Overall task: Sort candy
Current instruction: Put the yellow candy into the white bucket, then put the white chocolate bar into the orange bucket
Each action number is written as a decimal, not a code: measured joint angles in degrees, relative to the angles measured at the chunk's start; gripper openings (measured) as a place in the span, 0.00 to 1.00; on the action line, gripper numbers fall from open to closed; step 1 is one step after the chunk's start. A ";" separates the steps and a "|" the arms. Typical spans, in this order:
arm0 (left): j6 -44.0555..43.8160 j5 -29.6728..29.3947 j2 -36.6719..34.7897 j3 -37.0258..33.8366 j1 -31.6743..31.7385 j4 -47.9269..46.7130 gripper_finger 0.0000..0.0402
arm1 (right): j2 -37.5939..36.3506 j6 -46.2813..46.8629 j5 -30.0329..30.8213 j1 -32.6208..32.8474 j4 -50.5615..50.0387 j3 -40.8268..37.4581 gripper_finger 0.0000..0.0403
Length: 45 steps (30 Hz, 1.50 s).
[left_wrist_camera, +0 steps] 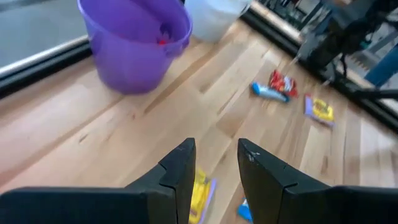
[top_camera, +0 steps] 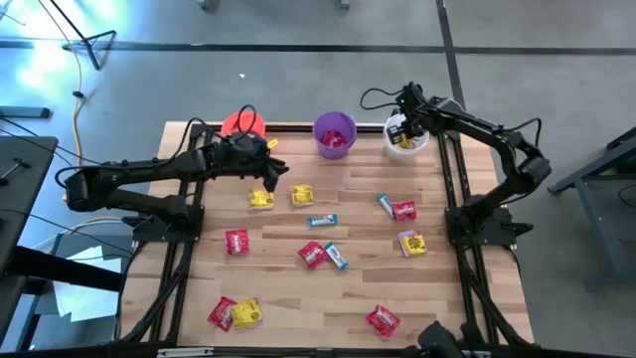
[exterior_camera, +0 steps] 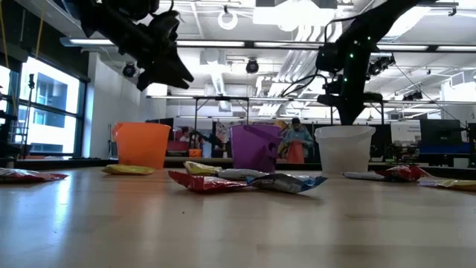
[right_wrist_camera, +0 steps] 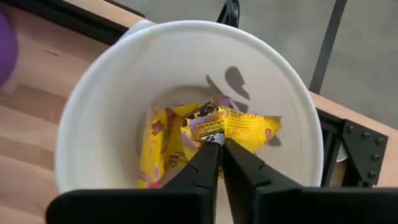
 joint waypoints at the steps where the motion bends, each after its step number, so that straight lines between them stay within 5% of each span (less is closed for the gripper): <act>1: 0.00 0.01 0.00 0.00 0.00 -0.83 0.26 | 0.02 -0.20 0.00 -0.12 -0.02 0.05 0.06; 10: 5.42 5.70 0.90 0.04 -0.20 -7.30 0.26 | -1.85 -0.44 1.66 2.19 -7.87 9.47 0.34; 15: 8.81 6.97 5.53 0.04 -0.63 -9.05 0.25 | -4.67 -2.05 2.72 6.77 -9.08 13.32 0.39; 19: 12.09 9.98 10.49 0.45 -1.87 -6.97 0.19 | -8.64 -1.47 -0.16 10.11 -6.11 9.82 0.33; 26: 17.54 8.67 17.31 4.38 -6.15 -3.65 0.09 | -19.07 4.61 -3.00 18.82 5.88 -4.80 0.03; 30: 19.57 6.78 21.81 6.49 -8.50 -2.51 0.09 | -23.96 10.39 -0.67 24.62 8.99 -9.94 0.06; 45: 24.57 9.80 38.06 13.46 -15.73 2.02 0.44 | -28.35 19.11 1.79 32.61 6.87 -13.21 0.08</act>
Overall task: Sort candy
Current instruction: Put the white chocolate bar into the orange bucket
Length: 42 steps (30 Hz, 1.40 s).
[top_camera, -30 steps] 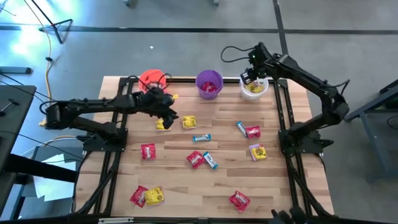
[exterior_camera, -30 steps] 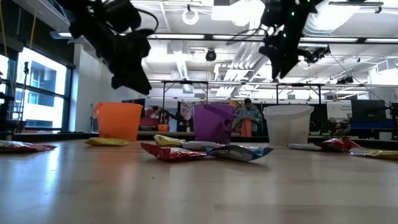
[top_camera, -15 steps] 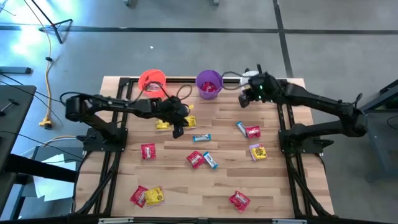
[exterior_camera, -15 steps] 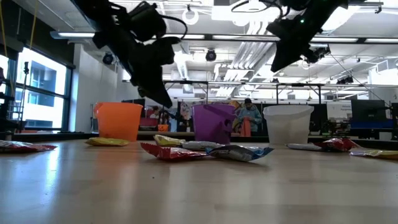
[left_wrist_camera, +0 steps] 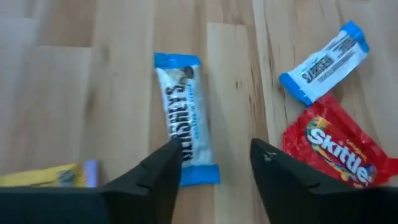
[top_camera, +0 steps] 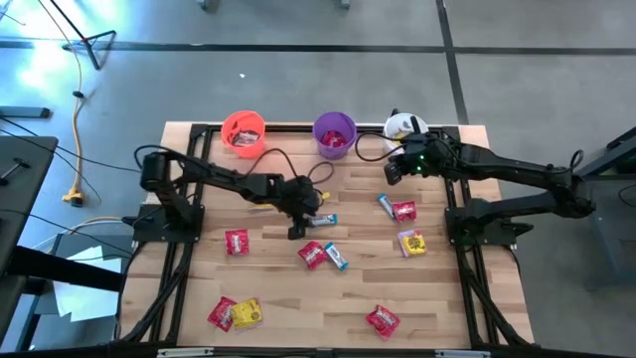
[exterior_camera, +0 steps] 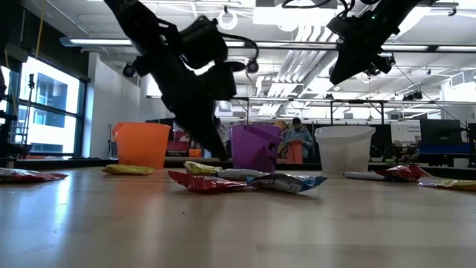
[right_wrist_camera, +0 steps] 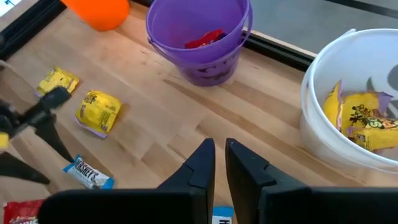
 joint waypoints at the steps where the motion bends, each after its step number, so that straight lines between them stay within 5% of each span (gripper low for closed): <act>1: 0.00 -0.12 0.90 0.46 -0.36 -0.04 0.47 | 0.00 -0.15 0.00 -0.01 -0.01 0.00 0.08; 8: -0.27 -10.58 6.94 3.22 -2.49 0.22 0.56 | 0.00 -1.99 0.07 -0.04 -0.02 -0.02 0.08; 15: -2.35 -12.07 8.65 3.98 -2.74 0.10 0.54 | 0.00 -2.80 0.04 -0.04 -0.02 -0.02 0.08; 29: -1.56 -12.36 5.07 3.68 -0.53 -4.55 0.03 | 0.00 -4.23 0.04 -0.04 0.08 -0.02 0.08; 35: -3.06 -12.60 -1.94 3.67 1.82 -9.96 0.04 | 0.00 -4.46 0.71 -0.04 1.24 -0.02 0.08; 42: -19.87 -14.09 -15.71 3.74 11.00 -18.88 0.02 | 0.09 -7.86 2.73 -0.06 6.10 -0.02 0.08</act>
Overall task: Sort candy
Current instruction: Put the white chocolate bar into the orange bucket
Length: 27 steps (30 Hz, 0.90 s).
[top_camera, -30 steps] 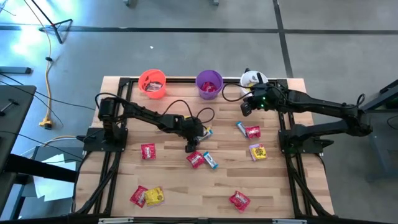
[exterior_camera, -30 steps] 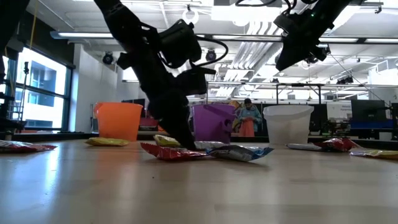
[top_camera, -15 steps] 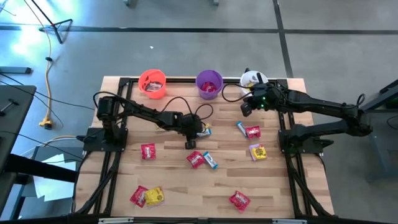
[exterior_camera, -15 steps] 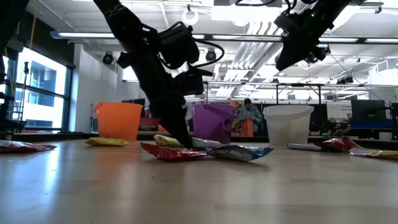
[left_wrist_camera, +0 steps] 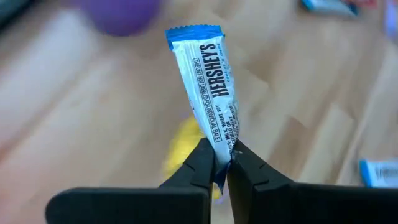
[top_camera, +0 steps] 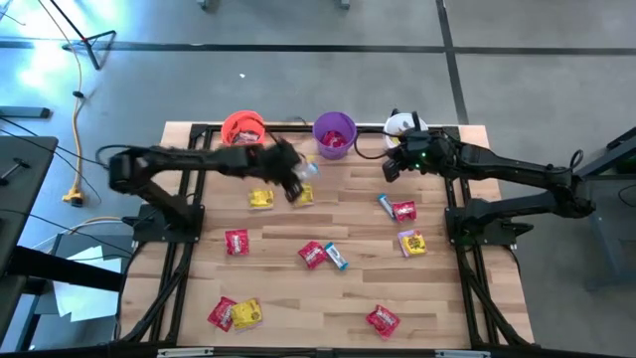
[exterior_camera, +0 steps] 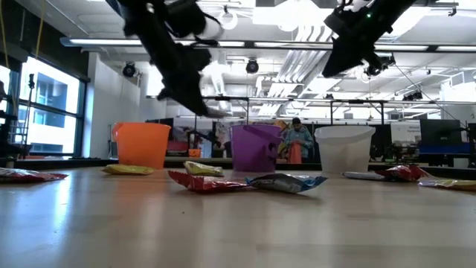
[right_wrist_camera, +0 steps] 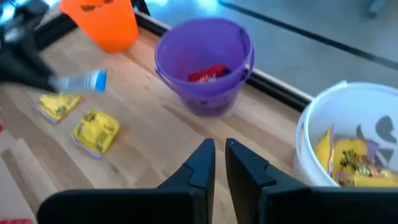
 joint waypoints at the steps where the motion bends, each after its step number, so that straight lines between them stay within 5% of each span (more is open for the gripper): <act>1: -1.42 -0.88 -2.25 0.00 1.56 -2.06 0.02 | 0.00 -0.45 0.00 -0.01 0.91 0.00 0.08; 12: -7.63 -14.40 -17.40 0.02 21.07 -20.38 0.02 | 0.00 -2.85 0.04 -0.08 4.74 0.00 0.08; 20: 0.11 -6.95 -15.19 0.02 34.90 -22.43 0.02 | 0.00 -2.43 1.77 -0.08 4.83 0.00 0.08; 27: 6.06 1.65 -7.87 0.02 40.87 -18.33 0.02 | 0.00 -2.42 2.45 -0.08 4.83 0.00 0.08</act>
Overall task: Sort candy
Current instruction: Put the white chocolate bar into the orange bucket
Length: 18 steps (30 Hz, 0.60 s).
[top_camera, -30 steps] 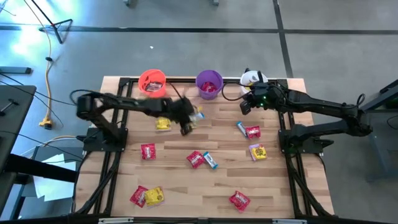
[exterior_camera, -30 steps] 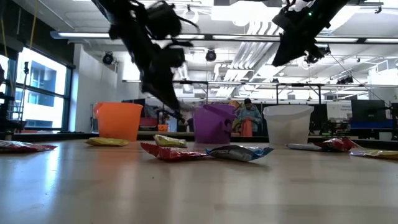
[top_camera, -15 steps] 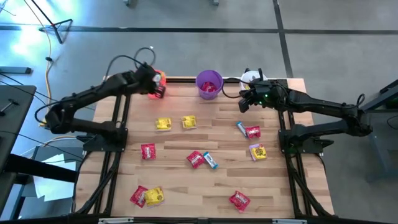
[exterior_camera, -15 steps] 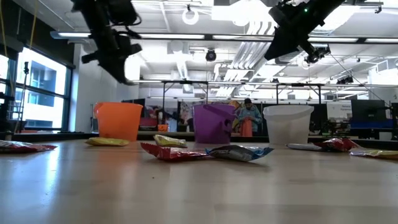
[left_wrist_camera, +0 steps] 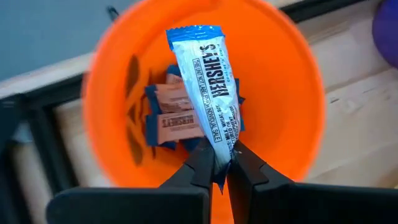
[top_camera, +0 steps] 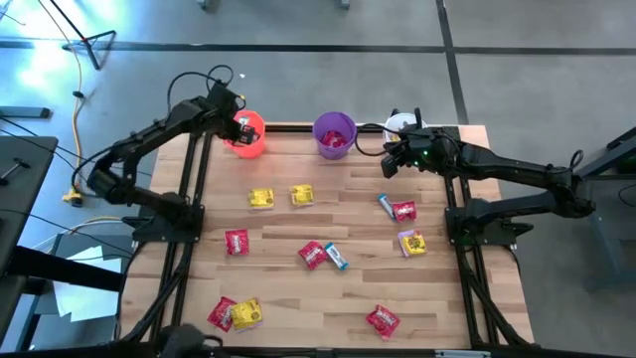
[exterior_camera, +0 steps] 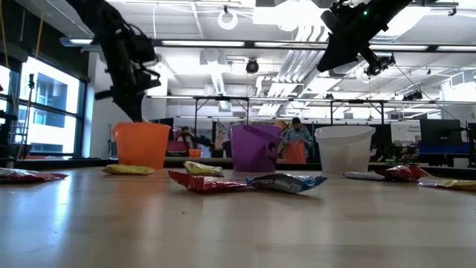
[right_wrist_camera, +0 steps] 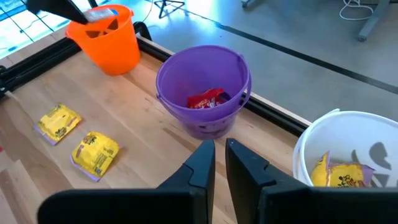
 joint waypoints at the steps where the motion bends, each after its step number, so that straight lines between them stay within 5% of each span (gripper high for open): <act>1: 0.57 0.94 1.37 0.00 0.55 0.46 0.02 | 0.00 0.00 0.00 0.00 0.02 0.00 0.08; 8: 1.72 2.70 8.21 0.00 2.64 4.57 0.04 | 0.00 0.70 0.02 0.00 0.68 0.00 0.08; 18: 6.82 2.72 7.29 0.00 2.88 5.60 0.24 | 0.00 2.59 0.02 0.00 0.81 0.00 0.08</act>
